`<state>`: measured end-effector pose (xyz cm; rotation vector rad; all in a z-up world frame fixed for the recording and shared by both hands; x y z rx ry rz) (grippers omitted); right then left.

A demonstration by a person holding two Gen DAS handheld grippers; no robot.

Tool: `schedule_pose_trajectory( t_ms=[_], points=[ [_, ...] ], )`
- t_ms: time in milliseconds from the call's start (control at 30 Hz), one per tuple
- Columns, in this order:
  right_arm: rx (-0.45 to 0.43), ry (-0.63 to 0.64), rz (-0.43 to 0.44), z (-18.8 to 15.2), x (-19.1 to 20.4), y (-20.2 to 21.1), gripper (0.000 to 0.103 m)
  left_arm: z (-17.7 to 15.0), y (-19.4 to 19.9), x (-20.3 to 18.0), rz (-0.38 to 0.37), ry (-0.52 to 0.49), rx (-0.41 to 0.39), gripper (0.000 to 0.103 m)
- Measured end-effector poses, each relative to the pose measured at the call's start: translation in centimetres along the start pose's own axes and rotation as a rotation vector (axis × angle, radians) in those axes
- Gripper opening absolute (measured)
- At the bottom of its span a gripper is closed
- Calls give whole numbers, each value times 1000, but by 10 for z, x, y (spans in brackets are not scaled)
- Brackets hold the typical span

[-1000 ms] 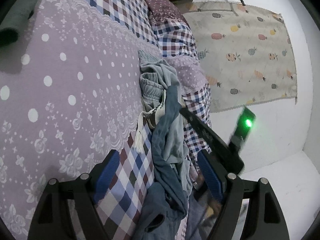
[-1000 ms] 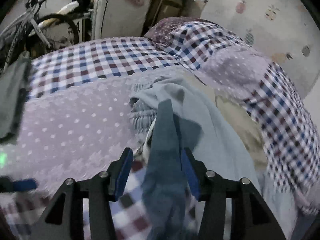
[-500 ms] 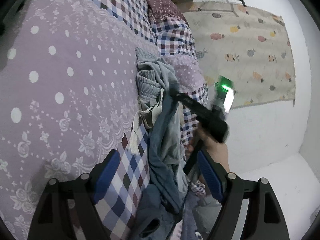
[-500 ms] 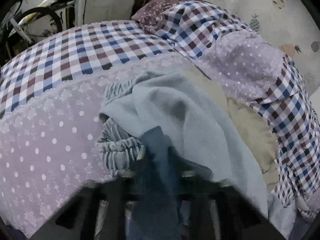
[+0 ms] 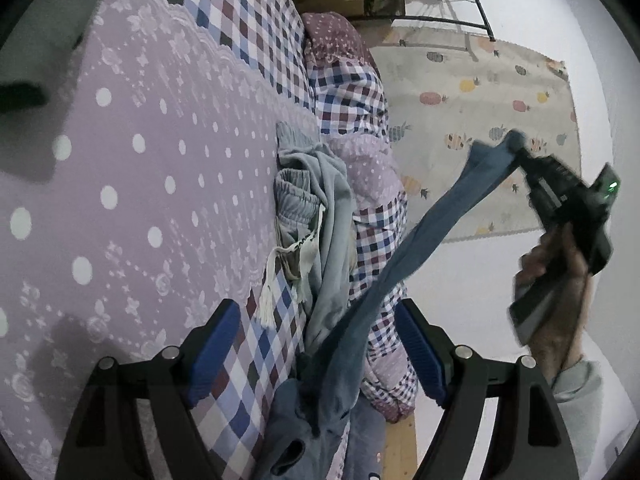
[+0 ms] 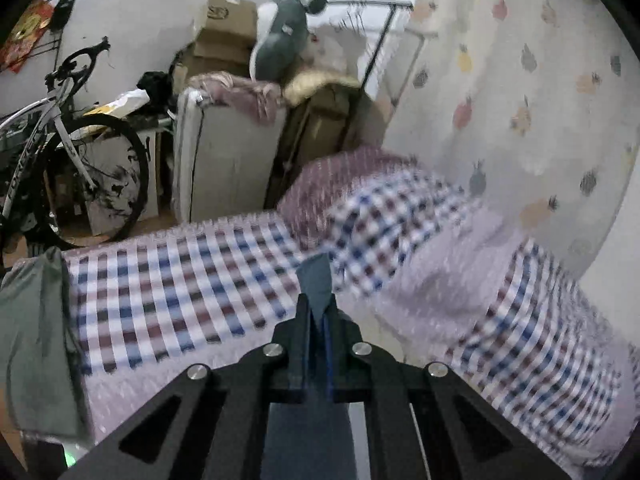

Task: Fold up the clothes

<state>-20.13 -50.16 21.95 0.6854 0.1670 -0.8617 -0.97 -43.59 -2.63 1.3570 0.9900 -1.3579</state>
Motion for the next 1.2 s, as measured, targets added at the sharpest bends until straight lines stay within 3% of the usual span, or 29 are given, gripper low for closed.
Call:
schedule_pose_trajectory(
  t_ms=[300,500,633,767,933,1033,1100,1200],
  points=[
    [-133,58,-18,86,71,34,3,19,17,-1,-25,24,-55,83],
    [-200,134,-41,120,127,38,4,30,28,2,-38,40,-74,83],
    [-167,199,-48,117,164,14,4,35,31,3,-47,50,-74,83],
    [-73,236,-56,89,191,-31,4,37,32,4,-50,56,-71,83],
    [-42,221,21,73,199,-42,6,41,34,6,-48,58,-69,83],
    [-28,210,75,65,203,-44,20,43,35,7,-47,58,-70,83],
    [-20,202,110,60,205,-45,49,43,35,7,-50,57,-71,83],
    [-7,191,164,53,209,-47,69,43,35,6,-54,54,-72,83]
  ],
)
Point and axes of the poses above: each gripper's, at about its wrist camera, not at the fingertips, and y roughly against the way its jaws point, x to its left, z to its top, the point moved 10 cm from there along -y, roughly the way its jaws point, and after that the axes turned 8 degrees about -z, right-handed, at the moved point
